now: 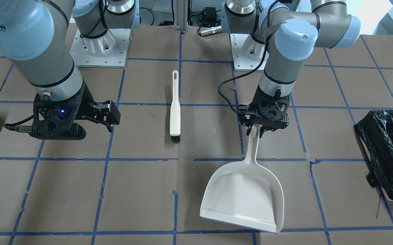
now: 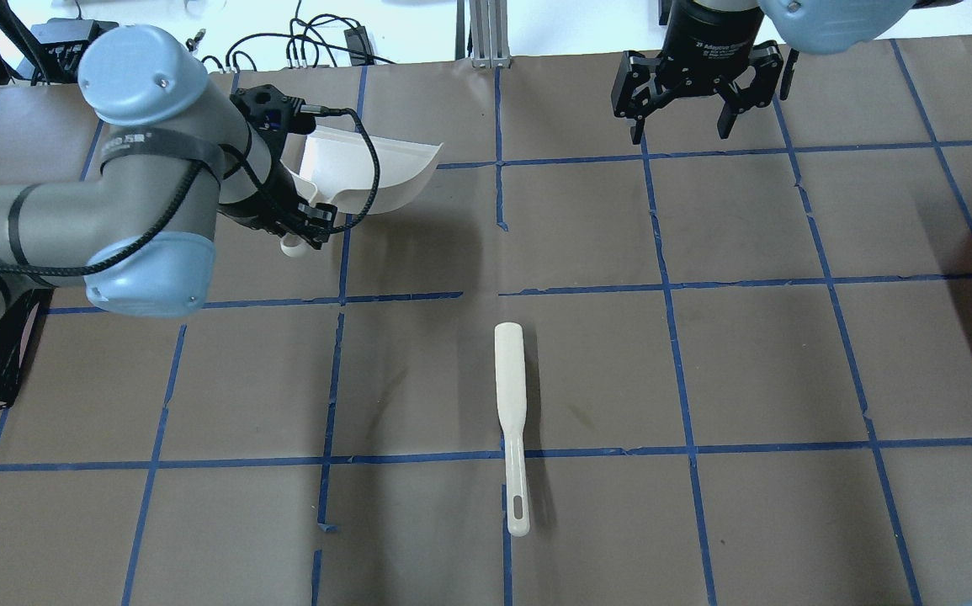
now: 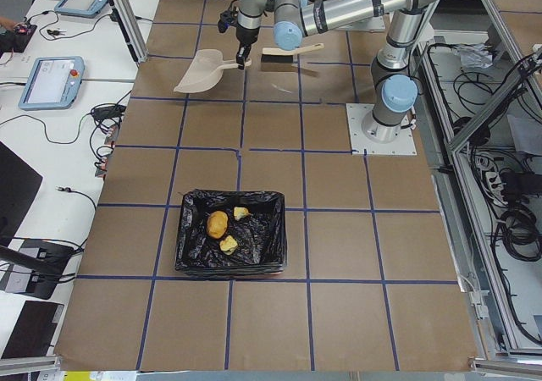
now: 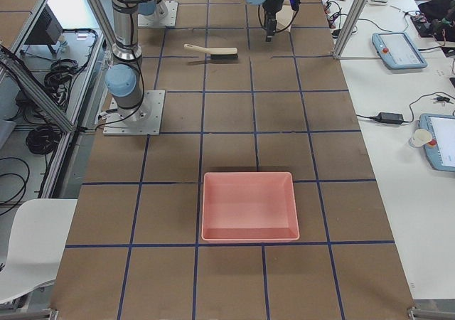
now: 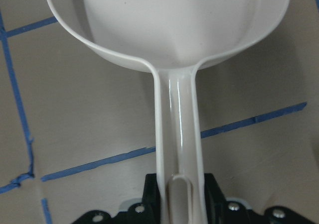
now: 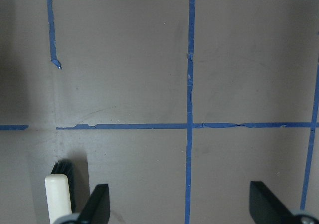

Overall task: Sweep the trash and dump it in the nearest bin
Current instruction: 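Set dustpan down beside brush and open left gripper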

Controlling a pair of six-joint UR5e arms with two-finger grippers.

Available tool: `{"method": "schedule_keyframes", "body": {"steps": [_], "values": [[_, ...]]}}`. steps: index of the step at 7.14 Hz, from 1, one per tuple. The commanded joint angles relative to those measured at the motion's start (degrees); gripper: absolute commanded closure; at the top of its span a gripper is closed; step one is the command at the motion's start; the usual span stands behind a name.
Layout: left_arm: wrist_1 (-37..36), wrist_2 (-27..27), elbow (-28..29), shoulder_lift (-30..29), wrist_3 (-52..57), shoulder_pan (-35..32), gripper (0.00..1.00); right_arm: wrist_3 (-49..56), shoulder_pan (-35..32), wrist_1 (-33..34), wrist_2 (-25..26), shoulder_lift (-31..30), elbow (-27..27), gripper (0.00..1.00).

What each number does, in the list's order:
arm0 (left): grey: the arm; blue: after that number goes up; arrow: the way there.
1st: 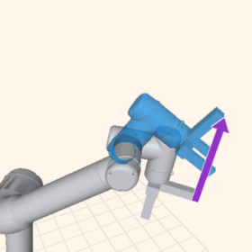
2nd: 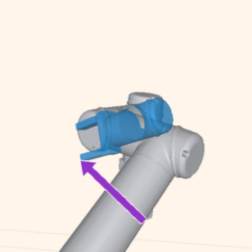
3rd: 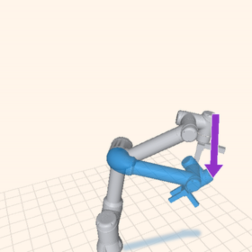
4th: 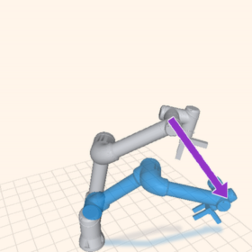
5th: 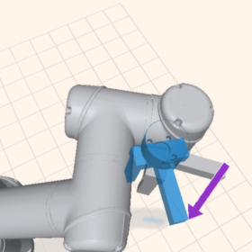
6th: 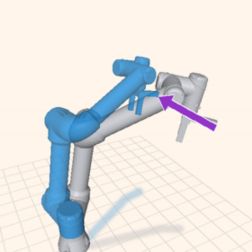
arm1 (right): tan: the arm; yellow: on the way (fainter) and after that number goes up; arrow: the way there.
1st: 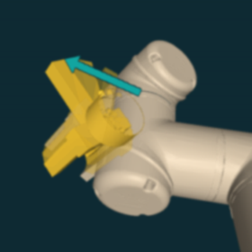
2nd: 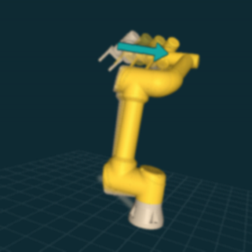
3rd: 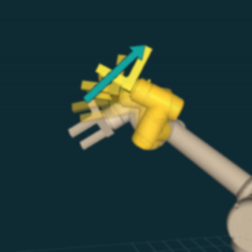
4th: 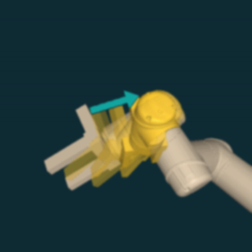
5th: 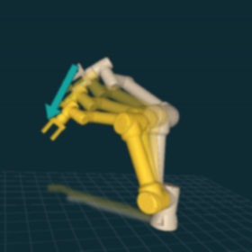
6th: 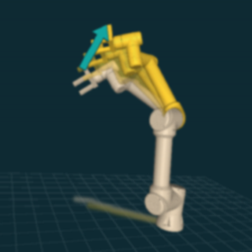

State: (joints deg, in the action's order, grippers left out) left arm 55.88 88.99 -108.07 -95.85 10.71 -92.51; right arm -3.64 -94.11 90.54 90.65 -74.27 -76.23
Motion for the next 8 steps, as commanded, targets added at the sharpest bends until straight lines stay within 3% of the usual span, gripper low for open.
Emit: {"method": "schedule_keyframes", "body": {"steps": [1,3,8], "values": [[-5.05,-0.22,-0.82,-3.44,-11.25,-7.12,0.96,0.12,0.07,-0.01,-0.03,0.00,-0.06,0.00],[-10.16,0.65,-0.65,-7.49,-14.29,-13.19,0.95,-0.05,0.07,-0.18,-0.03,-0.09,-0.24,0.00],[-13.07,-0.13,-0.39,-9.26,-21.94,-17.07,0.95,0.03,0.24,0.52,0.41,0.00,-1.38,0.00]]}}
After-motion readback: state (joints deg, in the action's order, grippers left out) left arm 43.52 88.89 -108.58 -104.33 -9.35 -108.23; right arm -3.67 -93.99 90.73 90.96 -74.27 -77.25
